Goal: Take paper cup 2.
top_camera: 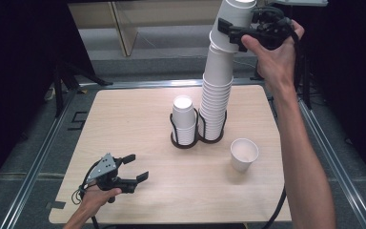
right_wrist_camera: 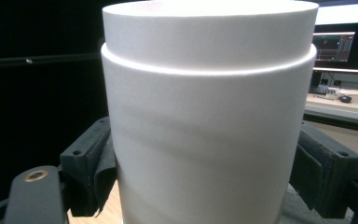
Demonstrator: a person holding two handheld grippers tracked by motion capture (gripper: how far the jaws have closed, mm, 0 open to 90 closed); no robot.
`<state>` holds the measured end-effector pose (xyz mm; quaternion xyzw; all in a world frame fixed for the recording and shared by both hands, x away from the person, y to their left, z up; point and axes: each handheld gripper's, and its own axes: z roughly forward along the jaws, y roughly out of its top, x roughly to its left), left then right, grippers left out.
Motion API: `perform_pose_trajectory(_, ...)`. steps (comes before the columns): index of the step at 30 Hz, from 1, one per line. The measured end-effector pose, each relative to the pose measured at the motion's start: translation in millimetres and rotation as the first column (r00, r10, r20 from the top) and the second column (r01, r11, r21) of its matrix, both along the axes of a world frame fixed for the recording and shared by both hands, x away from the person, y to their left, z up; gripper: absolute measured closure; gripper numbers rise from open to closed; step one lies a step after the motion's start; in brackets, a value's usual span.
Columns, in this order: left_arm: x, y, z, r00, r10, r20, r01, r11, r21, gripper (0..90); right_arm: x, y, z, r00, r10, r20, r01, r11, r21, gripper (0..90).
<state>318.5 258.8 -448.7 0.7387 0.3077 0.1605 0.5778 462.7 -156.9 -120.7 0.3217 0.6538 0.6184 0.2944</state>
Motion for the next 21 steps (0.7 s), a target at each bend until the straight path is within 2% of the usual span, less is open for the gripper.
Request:
perform_pose_trajectory(4,0.0,0.3,0.1,1.0,0.0,0.001,0.0,1.0,0.002,14.6,-9.4,-7.3,1.9,1.0,0.002,-0.002,-0.002,1.0,0.004,19.0)
perform_pose_trajectory(5,1.3,-0.6,-1.2,0.9999,-0.007,0.009,0.007,0.9998,-0.021,14.6,-11.6,-9.1,1.6,1.0,0.001,0.002,-0.001,1.0,-0.002,19.0)
perform_pose_trajectory(7,1.6,-0.8,-1.4,0.9999,-0.009,0.01,0.009,0.9997,-0.022,14.6,-15.6,-12.1,0.3,1.0,0.001,0.006,-0.001,1.0,-0.008,19.0)
perform_pose_trajectory(9,0.1,-0.1,0.1,1.0,0.002,-0.001,-0.002,1.0,0.002,14.6,-24.1,-17.9,-5.1,1.0,0.005,-0.006,-0.005,1.0,-0.007,19.0)
perform_pose_trajectory(13,0.2,-0.2,0.0,1.0,0.001,0.0,-0.001,1.0,0.004,14.6,-39.6,-28.9,-23.4,0.9998,0.018,-0.013,-0.018,0.9994,-0.031,19.0)
perform_pose_trajectory(16,1.5,-1.2,-1.5,1.0,-0.006,0.007,0.006,0.9999,-0.014,14.6,-49.3,-35.0,-40.7,0.9994,0.025,-0.026,-0.026,0.9984,-0.05,19.0)
perform_pose_trajectory(18,1.6,-1.2,-1.7,1.0,-0.005,0.007,0.005,0.9999,-0.013,14.6,-51.6,-37.1,-44.6,0.9993,0.028,-0.023,-0.029,0.9981,-0.055,19.0)
perform_pose_trajectory(20,1.4,-1.4,-1.8,1.0,-0.004,0.007,0.004,0.9999,-0.012,14.6,-63.9,-42.8,-63.4,0.9983,0.044,-0.038,-0.046,0.9976,-0.052,19.0)
perform_pose_trajectory(21,1.6,-1.5,-2.0,1.0,-0.002,0.006,0.002,0.9999,-0.014,14.6,-66.3,-43.3,-67.8,0.9979,0.051,-0.039,-0.053,0.9973,-0.051,18.9)
